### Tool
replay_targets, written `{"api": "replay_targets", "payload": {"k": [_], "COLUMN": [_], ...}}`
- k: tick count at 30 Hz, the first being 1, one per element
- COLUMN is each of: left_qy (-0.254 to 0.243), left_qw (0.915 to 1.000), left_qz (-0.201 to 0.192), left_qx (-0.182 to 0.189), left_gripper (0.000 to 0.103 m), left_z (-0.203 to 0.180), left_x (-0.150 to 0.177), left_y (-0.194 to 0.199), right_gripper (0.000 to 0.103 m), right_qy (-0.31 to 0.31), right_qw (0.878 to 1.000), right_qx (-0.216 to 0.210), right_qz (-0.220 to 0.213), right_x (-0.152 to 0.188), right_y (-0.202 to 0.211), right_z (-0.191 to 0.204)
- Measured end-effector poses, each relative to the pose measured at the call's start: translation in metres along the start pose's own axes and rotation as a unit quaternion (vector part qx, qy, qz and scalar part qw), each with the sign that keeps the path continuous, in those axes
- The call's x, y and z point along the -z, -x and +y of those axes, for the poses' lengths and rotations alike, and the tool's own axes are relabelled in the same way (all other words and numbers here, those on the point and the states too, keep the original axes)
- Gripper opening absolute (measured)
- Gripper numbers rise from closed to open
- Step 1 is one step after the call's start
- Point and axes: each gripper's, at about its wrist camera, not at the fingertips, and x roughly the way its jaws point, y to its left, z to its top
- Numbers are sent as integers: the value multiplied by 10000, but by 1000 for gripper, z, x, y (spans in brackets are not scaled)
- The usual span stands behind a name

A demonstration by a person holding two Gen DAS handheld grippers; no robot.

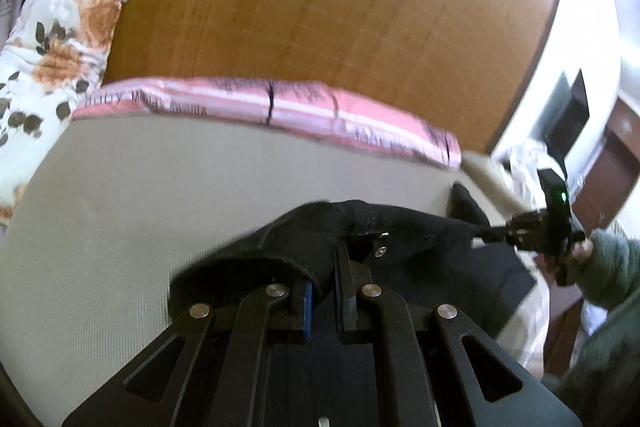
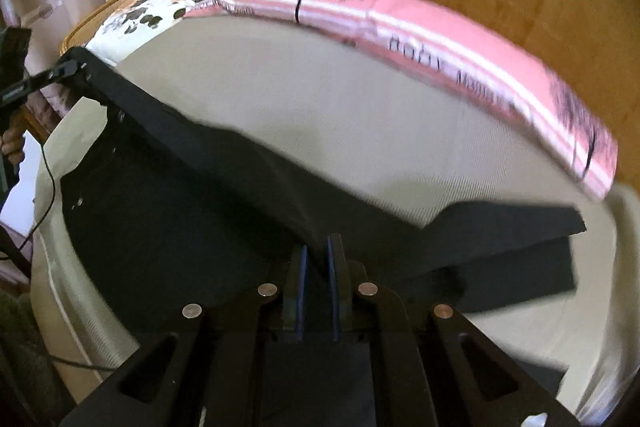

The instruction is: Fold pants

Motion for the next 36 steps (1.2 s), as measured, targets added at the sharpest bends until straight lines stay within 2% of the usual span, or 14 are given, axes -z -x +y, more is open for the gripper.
{"api": "replay_targets", "payload": {"k": [5,11,12,13,15,18,21,23,24,27,30,32,33,36], "left_qy": [-201,-494,-548,-614,-671,-670,-547,-432,-378,44,841,1453,1864,2678], "left_qw": [9974,9841,9820,9799,9775,9745,9691,9645,9635,9644,9677,9660,9624,9487], "left_qz": [690,1666,1758,1832,1899,1979,2114,2188,2189,2132,1892,1706,1603,1451], "left_qx": [-98,-371,-423,-506,-626,-816,-1144,-1415,-1493,-1567,-1441,-1286,-1151,-848], "left_gripper": [8,9,9,10,12,20,39,52,53,56,56,56,56,56], "left_z": [-9,-10,-11,-13,-16,-17,-17,-16,-15,-12,-5,0,4,8], "left_x": [45,92,97,102,104,101,101,101,101,97,93,93,96,106], "left_y": [0,-19,-21,-25,-29,-29,-28,-21,-17,0,20,31,35,35], "right_gripper": [7,7,7,2,2,5,8,23,34,38,38,38,38,38], "right_qy": [-292,-482,-481,-491,-590,-810,-1241,-1439,-1586,-1923,-2283,-2549,-2696,-3112], "right_qw": [9994,9984,9982,9979,9968,9956,9919,9890,9866,9791,9695,9619,9573,9430], "right_qx": [-4,-87,-68,-55,8,-1,-202,-336,-381,-637,-829,-920,-964,-1080], "right_qz": [164,270,342,415,531,477,198,108,11,-183,-326,-368,-405,-483], "right_x": [42,69,74,77,86,94,95,97,99,102,110,114,117,122], "right_y": [-13,-21,-24,-27,-35,-40,-31,-24,-18,-7,-4,-7,-9,-17], "right_z": [8,14,15,16,16,14,11,9,8,5,-3,-9,-14,-30]}}
